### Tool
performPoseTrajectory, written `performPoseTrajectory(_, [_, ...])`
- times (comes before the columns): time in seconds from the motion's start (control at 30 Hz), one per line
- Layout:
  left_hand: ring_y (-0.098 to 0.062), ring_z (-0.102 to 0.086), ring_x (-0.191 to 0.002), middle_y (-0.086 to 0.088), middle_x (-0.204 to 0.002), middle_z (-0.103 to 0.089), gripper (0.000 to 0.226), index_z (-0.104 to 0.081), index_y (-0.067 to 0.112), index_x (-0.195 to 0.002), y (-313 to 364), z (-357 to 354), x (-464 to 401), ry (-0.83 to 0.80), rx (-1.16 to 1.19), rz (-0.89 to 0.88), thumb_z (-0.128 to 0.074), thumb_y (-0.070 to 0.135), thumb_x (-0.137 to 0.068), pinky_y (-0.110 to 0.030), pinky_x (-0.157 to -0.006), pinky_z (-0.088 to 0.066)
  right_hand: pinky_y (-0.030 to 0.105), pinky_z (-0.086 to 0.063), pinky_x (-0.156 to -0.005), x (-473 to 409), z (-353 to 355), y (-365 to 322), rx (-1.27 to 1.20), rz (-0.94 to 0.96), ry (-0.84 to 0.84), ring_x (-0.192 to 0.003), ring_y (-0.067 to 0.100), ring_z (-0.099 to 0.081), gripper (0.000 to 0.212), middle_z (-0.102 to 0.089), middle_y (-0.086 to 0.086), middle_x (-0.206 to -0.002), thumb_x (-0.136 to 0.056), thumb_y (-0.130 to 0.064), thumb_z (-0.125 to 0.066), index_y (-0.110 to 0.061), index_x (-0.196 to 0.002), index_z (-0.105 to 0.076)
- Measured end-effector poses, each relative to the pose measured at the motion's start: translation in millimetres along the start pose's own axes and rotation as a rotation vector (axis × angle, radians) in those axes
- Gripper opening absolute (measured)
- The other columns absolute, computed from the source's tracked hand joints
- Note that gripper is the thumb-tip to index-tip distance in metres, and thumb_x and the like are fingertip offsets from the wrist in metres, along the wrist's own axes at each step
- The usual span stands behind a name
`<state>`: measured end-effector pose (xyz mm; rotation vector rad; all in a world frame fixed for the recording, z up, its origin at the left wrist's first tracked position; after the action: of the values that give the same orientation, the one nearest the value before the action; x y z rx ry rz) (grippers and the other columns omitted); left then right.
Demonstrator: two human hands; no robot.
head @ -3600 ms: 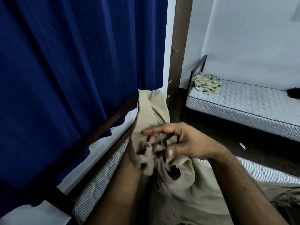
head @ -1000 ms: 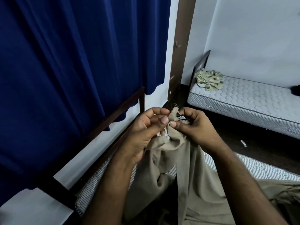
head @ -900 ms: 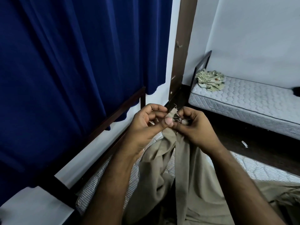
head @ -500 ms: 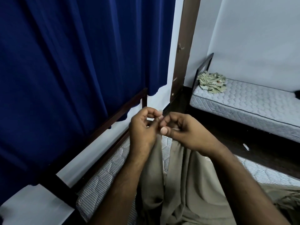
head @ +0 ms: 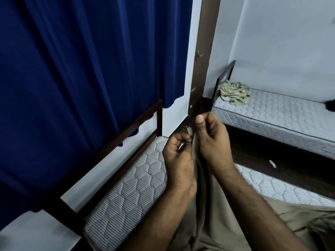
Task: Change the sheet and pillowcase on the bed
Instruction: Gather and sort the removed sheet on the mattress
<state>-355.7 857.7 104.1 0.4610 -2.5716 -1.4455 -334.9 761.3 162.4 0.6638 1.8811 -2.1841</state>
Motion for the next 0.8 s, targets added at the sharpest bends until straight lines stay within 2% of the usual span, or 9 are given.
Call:
performPoseTrajectory(0.1, [-0.044,-0.062,-0.091,-0.025,-0.090,-0.061,0.035,-0.051,0.013,-0.079,13.9,0.7,6.6,0.041,-0.134,-0.200,-0.039,-0.019,-0.083,-0.058,-0.089,-0.051,0.033,-0.049,-0.064,8.6,-11.5,-2.9,-0.006,-0.031,-0.163,-0.065,0.010,-0.054,0.022,-0.059,0.005,-0.071,-0.104,-0.027,-0.053,-0.010,-0.090,-0.055])
performPoseTrajectory(0.2, [-0.033,-0.061,-0.084,-0.024,-0.087,-0.060,0.029,-0.048,0.011,-0.080,21.7,9.7,0.4,0.066,-0.143,-0.284,-0.042,-0.018,-0.082,-0.055,-0.084,-0.053,0.017,-0.047,-0.063,17.8,-19.0,-9.8,-0.264,-0.111,-0.423,-0.069,0.005,-0.054,0.009,-0.058,0.003,-0.080,-0.100,-0.014,-0.057,-0.005,-0.105,-0.056])
performPoseTrajectory(0.23, [-0.031,-0.060,-0.085,-0.023,-0.088,-0.061,0.026,-0.049,0.011,-0.081,23.9,12.2,-2.8,0.067,-0.124,-0.283,-0.047,-0.016,-0.083,-0.055,-0.086,-0.054,0.014,-0.047,-0.063,20.7,-17.9,-10.8,-0.359,-0.150,-0.494,-0.072,0.004,-0.056,0.014,-0.058,0.005,-0.084,-0.098,-0.007,-0.058,-0.003,-0.111,-0.055])
performPoseTrajectory(0.3, [-0.026,-0.059,-0.087,-0.015,-0.088,-0.060,0.035,-0.051,0.018,-0.081,27.3,17.0,-9.8,0.104,-0.099,-0.269,-0.047,-0.017,-0.085,-0.053,-0.089,-0.053,0.014,-0.051,-0.071,22.8,-13.6,-8.7,-0.452,-0.195,-0.591,-0.085,0.007,-0.061,0.030,-0.062,0.008,-0.094,-0.093,0.001,-0.062,-0.001,-0.121,-0.055])
performPoseTrajectory(0.4, [-0.013,-0.058,-0.087,-0.005,-0.089,-0.059,0.043,-0.051,0.022,-0.081,31.7,21.0,-15.5,0.169,-0.104,-0.280,-0.040,-0.018,-0.091,-0.034,-0.086,-0.050,0.024,-0.054,-0.085,18.2,-4.5,2.5,-0.387,-0.216,-0.553,-0.093,0.018,-0.063,0.031,-0.067,0.011,-0.098,-0.088,-0.001,-0.069,-0.004,-0.117,-0.062])
performPoseTrajectory(0.5, [-0.007,-0.063,-0.094,-0.005,-0.094,-0.062,0.036,-0.050,0.017,-0.086,28.7,18.7,-17.8,0.138,-0.059,-0.246,-0.040,-0.016,-0.096,-0.025,-0.087,-0.050,0.026,-0.056,-0.081,10.5,5.1,8.4,-0.212,-0.197,-0.443,-0.084,0.015,-0.068,0.013,-0.075,0.009,-0.090,-0.087,0.000,-0.070,-0.003,-0.100,-0.072])
performPoseTrajectory(0.57, [-0.009,-0.061,-0.089,-0.004,-0.092,-0.061,0.032,-0.049,0.015,-0.089,27.6,18.4,-19.1,0.098,-0.063,-0.240,-0.042,-0.015,-0.097,-0.026,-0.086,-0.049,0.025,-0.053,-0.076,8.3,10.2,2.8,-0.142,-0.158,-0.459,-0.078,0.011,-0.066,0.008,-0.075,0.002,-0.083,-0.088,-0.002,-0.070,-0.008,-0.091,-0.074])
performPoseTrajectory(0.7, [-0.013,-0.062,-0.092,-0.009,-0.096,-0.063,0.028,-0.049,0.016,-0.090,24.6,15.4,-21.8,-0.036,-0.047,-0.187,-0.046,-0.010,-0.099,-0.029,-0.086,-0.051,0.018,-0.045,-0.068,14.1,15.9,-20.1,-0.144,-0.030,-0.635,-0.074,0.006,-0.056,0.017,-0.067,-0.009,-0.078,-0.094,-0.015,-0.063,-0.023,-0.085,-0.074])
performPoseTrajectory(0.8, [-0.018,-0.063,-0.100,-0.013,-0.100,-0.064,0.029,-0.050,0.020,-0.087,23.8,8.5,-21.0,-0.142,0.024,-0.157,-0.050,-0.006,-0.098,-0.036,-0.094,-0.048,0.020,-0.045,-0.072,8.3,21.7,-24.6,-0.268,0.038,-0.468,-0.077,0.008,-0.055,0.015,-0.064,-0.006,-0.080,-0.096,-0.017,-0.060,-0.022,-0.087,-0.071])
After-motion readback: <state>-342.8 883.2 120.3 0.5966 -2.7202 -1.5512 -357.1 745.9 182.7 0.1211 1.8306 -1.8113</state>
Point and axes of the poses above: each hand's wrist, its own x-axis away from the middle knuckle, its own z-axis out of the back of the hand, y = z × x, the point moved 6 cm from there along -x, towards the middle knuckle
